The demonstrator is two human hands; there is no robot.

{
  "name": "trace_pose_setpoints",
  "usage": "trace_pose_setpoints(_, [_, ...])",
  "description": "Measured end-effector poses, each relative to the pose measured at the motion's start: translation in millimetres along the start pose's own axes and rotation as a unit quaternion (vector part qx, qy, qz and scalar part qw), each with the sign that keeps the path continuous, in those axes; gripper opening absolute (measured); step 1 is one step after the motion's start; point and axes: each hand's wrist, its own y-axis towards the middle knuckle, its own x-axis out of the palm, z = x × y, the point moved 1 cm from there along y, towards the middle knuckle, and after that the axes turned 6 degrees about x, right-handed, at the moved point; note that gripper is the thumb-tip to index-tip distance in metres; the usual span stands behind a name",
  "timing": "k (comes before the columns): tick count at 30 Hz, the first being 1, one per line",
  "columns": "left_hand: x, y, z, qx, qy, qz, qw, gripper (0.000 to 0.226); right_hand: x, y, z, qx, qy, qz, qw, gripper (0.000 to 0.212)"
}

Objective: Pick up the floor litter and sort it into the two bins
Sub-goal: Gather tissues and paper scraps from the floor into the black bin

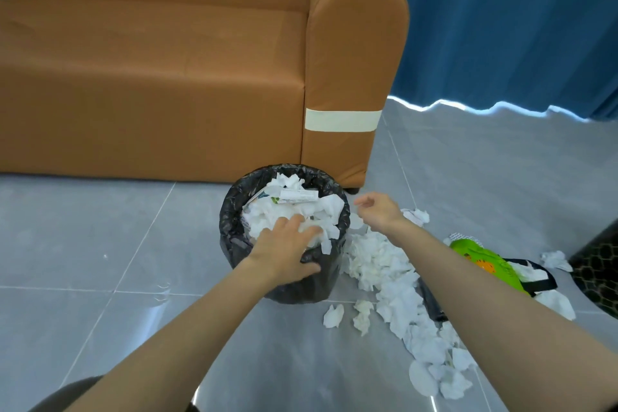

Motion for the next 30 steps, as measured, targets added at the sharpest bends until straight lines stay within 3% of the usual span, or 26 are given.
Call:
trace_pose_setpoints(3, [25, 6, 2, 0.035, 0.132, -0.037, 0.99, 0.068, 1, 0, 25, 0.033, -0.042, -0.031, 0.998, 0.026])
trace_pose_setpoints(9, [20, 23, -5, -0.03, 0.183, -0.035, 0.982, 0.093, -1, -6, 56, 0.094, -0.087, -0.093, 0.987, 0.021])
trace_pose_setpoints(12, [11, 23, -4, -0.078, 0.206, -0.053, 0.974, 0.086, 3, -7, 75, 0.119, -0.105, -0.106, 0.981, 0.018])
trace_pose_setpoints(16, [19, 24, 6, -0.047, 0.224, -0.007, 0.973, 0.09, 10, -6, 90, 0.103, -0.165, -0.114, 0.974, 0.035])
trace_pose_setpoints(19, [38, 27, 27, 0.055, 0.201, 0.034, 0.977, 0.075, 22, -5, 101, 0.092, -0.196, -0.101, 0.971, 0.039])
trace_pose_setpoints(22, [76, 30, 48, 0.131, 0.166, -0.012, 0.977, 0.07, 40, -4, 122, 0.099, -0.229, -0.095, 0.964, 0.041])
trace_pose_setpoints(25, [117, 30, 54, 0.097, 0.096, -0.096, 0.986, 0.071, 57, -5, 152, 0.105, -0.267, -0.098, 0.953, 0.053])
trace_pose_setpoints(30, [166, 29, 49, -0.013, -0.084, -0.154, 0.984, 0.065, 76, -13, 186, 0.077, -0.291, -0.148, 0.942, 0.077])
